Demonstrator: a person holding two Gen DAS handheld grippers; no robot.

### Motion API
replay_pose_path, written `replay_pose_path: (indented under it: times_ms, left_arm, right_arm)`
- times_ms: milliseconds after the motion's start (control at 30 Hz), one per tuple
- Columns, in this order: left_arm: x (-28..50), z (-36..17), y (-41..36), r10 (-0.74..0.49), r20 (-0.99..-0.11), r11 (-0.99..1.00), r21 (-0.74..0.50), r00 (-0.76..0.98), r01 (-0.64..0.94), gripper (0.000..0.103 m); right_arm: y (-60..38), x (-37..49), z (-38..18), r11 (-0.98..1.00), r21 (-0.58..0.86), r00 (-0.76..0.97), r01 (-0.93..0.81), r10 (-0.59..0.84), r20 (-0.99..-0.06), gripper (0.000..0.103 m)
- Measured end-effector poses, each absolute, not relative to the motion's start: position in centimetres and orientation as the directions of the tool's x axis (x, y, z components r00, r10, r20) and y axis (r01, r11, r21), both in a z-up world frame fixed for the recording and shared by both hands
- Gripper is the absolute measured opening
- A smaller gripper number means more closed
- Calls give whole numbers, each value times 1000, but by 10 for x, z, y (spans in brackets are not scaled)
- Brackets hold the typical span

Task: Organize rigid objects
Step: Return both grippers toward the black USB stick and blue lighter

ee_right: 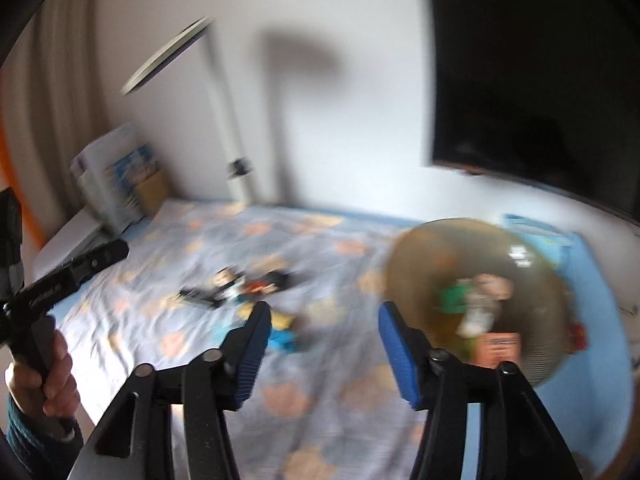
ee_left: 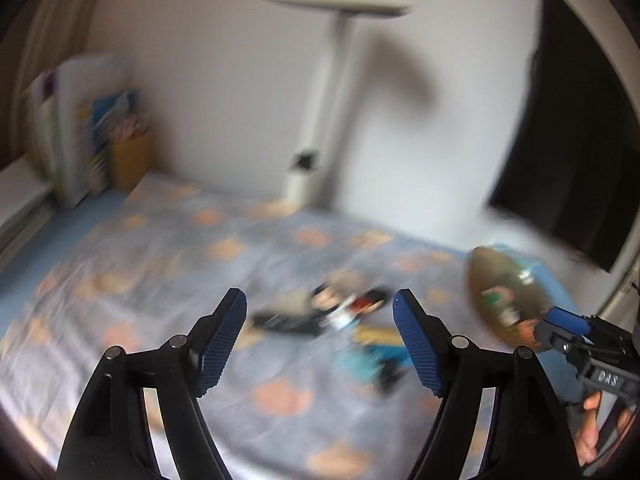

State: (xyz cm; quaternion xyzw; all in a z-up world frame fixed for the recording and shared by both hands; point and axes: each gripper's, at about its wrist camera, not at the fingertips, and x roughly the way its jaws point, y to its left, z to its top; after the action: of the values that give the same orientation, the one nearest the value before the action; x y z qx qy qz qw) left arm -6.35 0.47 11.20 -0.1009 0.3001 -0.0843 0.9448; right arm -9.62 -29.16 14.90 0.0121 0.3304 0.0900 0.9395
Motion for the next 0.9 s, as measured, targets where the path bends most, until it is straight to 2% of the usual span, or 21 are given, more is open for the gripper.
replay_pose_path:
  times_ms: [133, 300, 333, 667, 900]
  left_arm:
    - [-66, 64, 29, -190, -587, 964, -262, 787, 37, 74]
    - [-58, 20, 54, -263, -618, 913, -408, 741, -16, 74]
    - [-58, 17, 56, -256, -622, 913, -407, 740, -27, 74]
    - [-56, 12, 39, -218, -656, 945, -328, 723, -12, 74]
    - [-50, 11, 44, -300, -690, 927, -374, 659, 30, 74]
  right_arm:
    - [-243, -91, 96, 969, 61, 717, -239, 218, -662, 60]
    - [-213, -79, 35, 948, 104, 639, -300, 280, -716, 60]
    - [-210, -77, 28, 946, 115, 626, -304, 289, -724, 60]
    - [-209, -72, 9, 951, 92, 619, -294, 263, -740, 60]
    - [-214, -70, 9, 951, 126, 615, -283, 280, -737, 61]
